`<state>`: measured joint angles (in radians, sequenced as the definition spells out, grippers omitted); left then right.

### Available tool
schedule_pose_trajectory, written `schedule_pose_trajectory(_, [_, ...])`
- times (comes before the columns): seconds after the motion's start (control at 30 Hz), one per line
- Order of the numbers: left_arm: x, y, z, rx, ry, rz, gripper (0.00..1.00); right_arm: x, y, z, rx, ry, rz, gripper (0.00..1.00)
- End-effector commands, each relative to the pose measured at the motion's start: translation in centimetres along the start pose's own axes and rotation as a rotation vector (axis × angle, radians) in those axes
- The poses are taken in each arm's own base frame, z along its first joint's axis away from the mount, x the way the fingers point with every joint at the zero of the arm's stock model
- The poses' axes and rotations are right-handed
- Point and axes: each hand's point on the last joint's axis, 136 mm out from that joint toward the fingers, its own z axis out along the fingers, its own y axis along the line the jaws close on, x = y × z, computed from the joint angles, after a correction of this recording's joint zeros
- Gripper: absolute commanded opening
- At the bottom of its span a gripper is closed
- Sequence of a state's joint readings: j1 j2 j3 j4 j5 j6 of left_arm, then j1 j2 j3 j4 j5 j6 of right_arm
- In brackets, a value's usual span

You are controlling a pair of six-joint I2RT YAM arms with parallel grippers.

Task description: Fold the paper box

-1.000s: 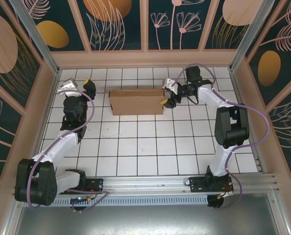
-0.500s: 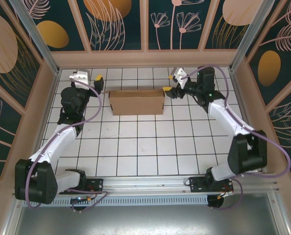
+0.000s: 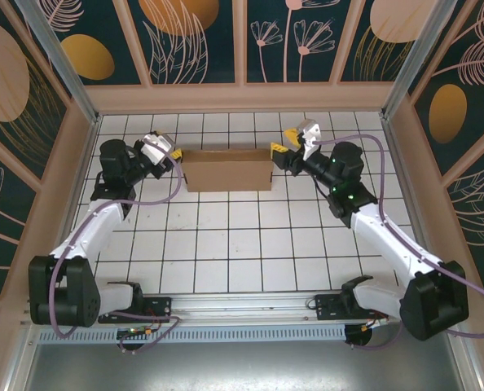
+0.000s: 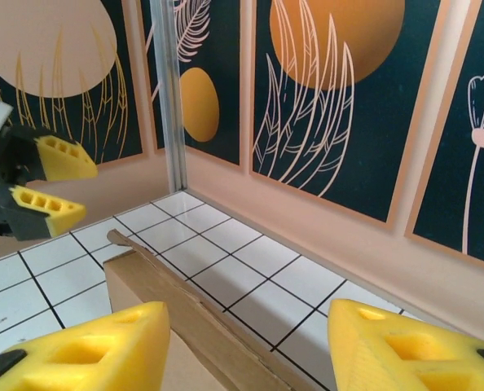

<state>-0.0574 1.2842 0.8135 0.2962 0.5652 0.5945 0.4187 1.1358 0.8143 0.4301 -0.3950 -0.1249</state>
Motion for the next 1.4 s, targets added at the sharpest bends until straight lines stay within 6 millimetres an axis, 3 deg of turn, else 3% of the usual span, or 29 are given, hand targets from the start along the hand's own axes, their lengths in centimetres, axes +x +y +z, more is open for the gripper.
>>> schedule_pose_trajectory(0.0, [0.6, -1.5, 0.2, 0.126, -0.014, 0.109, 0.56, -0.3, -1.2, -0.9, 0.102, -0.013, -0.022, 0.53])
schedule_pose_trajectory(0.27, [2.7, 0.0, 0.8, 0.112, 0.021, 0.116, 0.5, -0.2, 0.2, -0.4, 0.09, 0.028, -0.117, 0.54])
schedule_pose_trajectory(0.47, [2.8, 0.0, 1.3, 0.127, 0.008, 0.097, 0.46, -0.1, 0.1, -0.3, 0.091, 0.031, -0.14, 0.54])
schedule_pose_trajectory(0.63, [4.2, -0.6, 1.7, 0.151, 0.047, 0.091, 0.38, 0.2, -0.8, 0.4, 0.122, 0.064, -0.17, 0.54])
schedule_pose_trajectory(0.8, [5.8, -1.3, 1.6, 0.156, 0.089, 0.094, 0.36, 0.5, -1.5, 1.6, 0.13, 0.11, -0.201, 0.54])
schedule_pose_trajectory(1.23, [6.2, -0.8, 2.2, 0.138, 0.083, 0.06, 0.29, 1.7, -6.4, 1.4, 0.159, 0.222, -0.257, 0.5])
schedule_pose_trajectory(1.37, [6.0, -0.5, 2.5, 0.133, 0.075, 0.053, 0.25, 3.1, -6.3, 1.8, 0.099, 0.267, -0.25, 0.49])
